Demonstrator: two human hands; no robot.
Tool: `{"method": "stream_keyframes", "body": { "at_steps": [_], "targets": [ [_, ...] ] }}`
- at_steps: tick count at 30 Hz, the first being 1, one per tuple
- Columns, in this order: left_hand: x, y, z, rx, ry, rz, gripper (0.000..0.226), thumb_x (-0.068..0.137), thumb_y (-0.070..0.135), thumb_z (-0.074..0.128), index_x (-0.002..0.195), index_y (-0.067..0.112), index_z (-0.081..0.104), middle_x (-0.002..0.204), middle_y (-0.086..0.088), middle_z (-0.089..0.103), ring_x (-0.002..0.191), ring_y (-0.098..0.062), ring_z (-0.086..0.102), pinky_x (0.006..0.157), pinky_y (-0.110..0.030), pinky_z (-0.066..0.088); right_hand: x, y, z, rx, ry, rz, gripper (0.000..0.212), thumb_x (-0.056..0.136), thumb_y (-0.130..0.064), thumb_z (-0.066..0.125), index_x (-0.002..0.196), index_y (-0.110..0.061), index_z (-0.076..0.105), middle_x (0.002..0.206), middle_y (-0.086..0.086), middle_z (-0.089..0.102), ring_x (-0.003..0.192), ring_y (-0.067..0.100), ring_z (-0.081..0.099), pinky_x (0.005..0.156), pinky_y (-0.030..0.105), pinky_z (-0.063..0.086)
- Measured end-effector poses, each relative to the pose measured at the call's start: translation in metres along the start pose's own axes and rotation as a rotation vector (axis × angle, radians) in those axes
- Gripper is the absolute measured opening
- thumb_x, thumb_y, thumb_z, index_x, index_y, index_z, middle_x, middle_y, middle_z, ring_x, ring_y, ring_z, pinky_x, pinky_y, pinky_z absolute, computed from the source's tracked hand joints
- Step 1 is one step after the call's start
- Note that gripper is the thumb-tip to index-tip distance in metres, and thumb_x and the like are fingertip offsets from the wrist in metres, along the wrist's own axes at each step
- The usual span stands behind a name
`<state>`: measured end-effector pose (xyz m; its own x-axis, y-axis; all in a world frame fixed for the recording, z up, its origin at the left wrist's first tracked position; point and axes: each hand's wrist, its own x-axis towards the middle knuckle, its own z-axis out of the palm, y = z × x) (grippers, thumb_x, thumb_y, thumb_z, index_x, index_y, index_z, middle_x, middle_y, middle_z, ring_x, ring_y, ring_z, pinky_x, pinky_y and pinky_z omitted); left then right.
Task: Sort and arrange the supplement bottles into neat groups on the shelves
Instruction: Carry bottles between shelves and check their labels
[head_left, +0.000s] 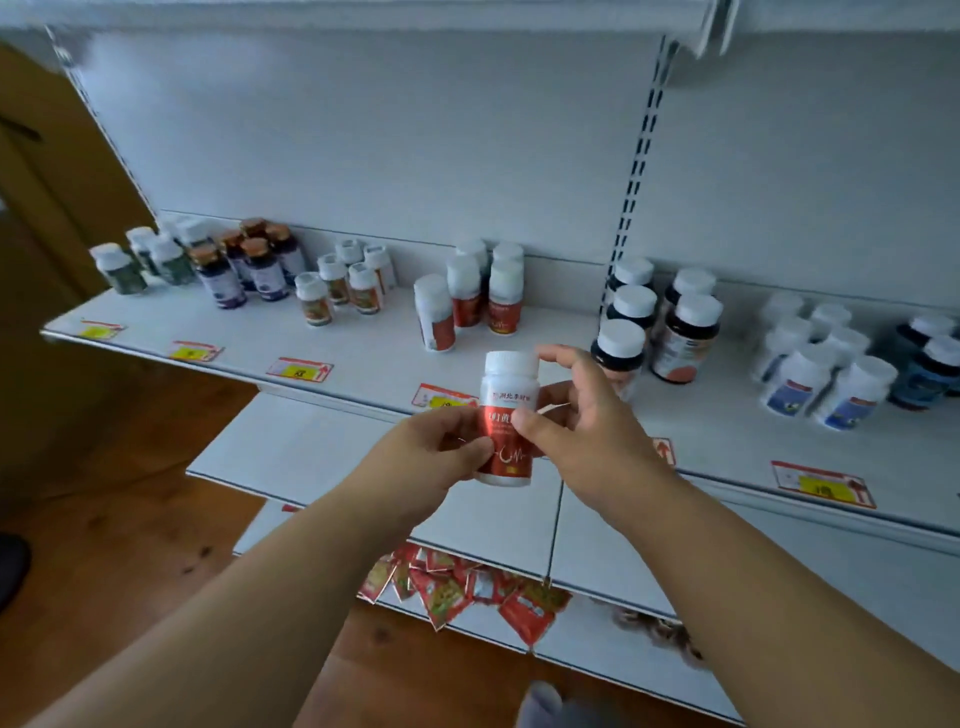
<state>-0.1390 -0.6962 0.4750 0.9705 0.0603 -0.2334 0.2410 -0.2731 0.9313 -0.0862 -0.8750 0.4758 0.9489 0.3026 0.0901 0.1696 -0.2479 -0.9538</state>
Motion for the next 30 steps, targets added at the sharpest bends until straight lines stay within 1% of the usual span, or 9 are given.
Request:
{"method": "stream_keyframes", "body": {
  "at_steps": [2, 4, 5, 8, 12, 15, 19, 26, 30],
  "targets": [
    [0.033, -0.003, -0.01, 0.014, 0.047, 0.019, 0.024, 0.093, 0.017, 0.066, 0.112, 0.031, 0.071, 0.099, 0.006, 0.076, 0.091, -0.015, 0.071, 0.091, -0.041, 0.056, 0.031, 0.003, 0.009, -0.08, 0.002, -0.012, 0.054, 0.088, -0.023, 0.069, 0.121, -0.055, 0.041, 0.1, -0.011, 0.062, 0.077, 0.0, 0.064, 0.073, 0.024, 0.057],
    [0.065, -0.001, -0.017, 0.038, 0.134, 0.027, 0.024, 0.091, 0.014, 0.069, 0.11, 0.029, 0.071, 0.092, 0.007, 0.076, 0.072, -0.006, 0.068, 0.066, -0.026, 0.054, 0.064, 0.01, 0.017, -0.145, 0.035, -0.04, 0.053, 0.088, -0.022, 0.07, 0.124, -0.05, 0.042, 0.1, -0.012, 0.06, 0.078, 0.0, 0.063, 0.07, 0.022, 0.053],
    [0.082, 0.0, -0.02, 0.056, 0.191, 0.027, 0.022, 0.089, 0.013, 0.07, 0.107, 0.026, 0.07, 0.091, 0.008, 0.076, 0.071, -0.003, 0.068, 0.064, -0.021, 0.051, 0.08, 0.015, 0.02, -0.175, 0.059, -0.049, 0.053, 0.087, -0.023, 0.071, 0.123, -0.048, 0.041, 0.1, -0.012, 0.06, 0.078, 0.001, 0.063, 0.071, 0.023, 0.052],
    [0.125, 0.007, -0.026, 0.23, 0.294, 0.02, 0.014, 0.086, 0.018, 0.072, 0.096, 0.026, 0.068, 0.087, 0.012, 0.071, 0.081, -0.003, 0.065, 0.07, -0.019, 0.05, 0.124, 0.03, 0.03, -0.245, 0.137, -0.051, 0.056, 0.084, -0.023, 0.074, 0.113, -0.053, 0.037, 0.102, -0.013, 0.062, 0.079, -0.001, 0.064, 0.068, 0.02, 0.051],
    [0.163, 0.013, -0.038, 0.356, 0.142, 0.018, 0.021, 0.092, 0.021, 0.064, 0.111, 0.027, 0.069, 0.098, 0.013, 0.07, 0.089, -0.009, 0.064, 0.078, -0.024, 0.049, 0.166, 0.054, 0.049, -0.295, 0.25, -0.05, 0.057, 0.082, -0.019, 0.076, 0.118, -0.044, 0.039, 0.117, -0.001, 0.059, 0.098, 0.014, 0.065, 0.079, 0.031, 0.057],
    [0.176, 0.008, -0.046, 0.307, 0.03, 0.004, 0.034, 0.095, 0.015, 0.056, 0.122, 0.034, 0.063, 0.094, 0.012, 0.065, 0.083, -0.011, 0.062, 0.067, -0.017, 0.048, 0.183, 0.064, 0.062, -0.35, 0.299, -0.056, 0.055, 0.082, -0.022, 0.075, 0.123, -0.037, 0.041, 0.122, 0.001, 0.054, 0.106, 0.019, 0.061, 0.084, 0.039, 0.056],
    [0.188, -0.005, -0.064, 0.289, -0.124, 0.026, 0.044, 0.098, 0.019, 0.058, 0.139, 0.033, 0.051, 0.118, 0.014, 0.055, 0.113, -0.007, 0.055, 0.094, -0.023, 0.043, 0.195, 0.065, 0.08, -0.466, 0.367, -0.049, 0.054, 0.087, -0.022, 0.071, 0.131, -0.027, 0.042, 0.127, 0.004, 0.052, 0.11, 0.022, 0.058, 0.087, 0.045, 0.054],
    [0.187, -0.014, -0.103, 0.346, -0.25, 0.183, 0.038, 0.1, 0.017, 0.051, 0.135, 0.033, 0.054, 0.12, 0.009, 0.057, 0.103, -0.012, 0.056, 0.08, -0.014, 0.043, 0.179, 0.029, 0.108, -0.641, 0.445, 0.139, 0.068, 0.088, -0.019, 0.068, 0.145, -0.025, 0.031, 0.137, 0.01, 0.047, 0.118, 0.026, 0.054, 0.095, 0.042, 0.048],
    [0.173, -0.014, -0.11, 0.408, -0.281, 0.338, 0.035, 0.097, 0.015, 0.056, 0.131, 0.025, 0.055, 0.116, 0.009, 0.059, 0.102, -0.009, 0.055, 0.087, -0.021, 0.04, 0.133, 0.002, 0.128, -0.659, 0.561, 0.148, 0.063, 0.087, -0.016, 0.068, 0.142, -0.02, 0.038, 0.13, 0.01, 0.048, 0.116, 0.024, 0.053, 0.091, 0.034, 0.045]
  ]
}}
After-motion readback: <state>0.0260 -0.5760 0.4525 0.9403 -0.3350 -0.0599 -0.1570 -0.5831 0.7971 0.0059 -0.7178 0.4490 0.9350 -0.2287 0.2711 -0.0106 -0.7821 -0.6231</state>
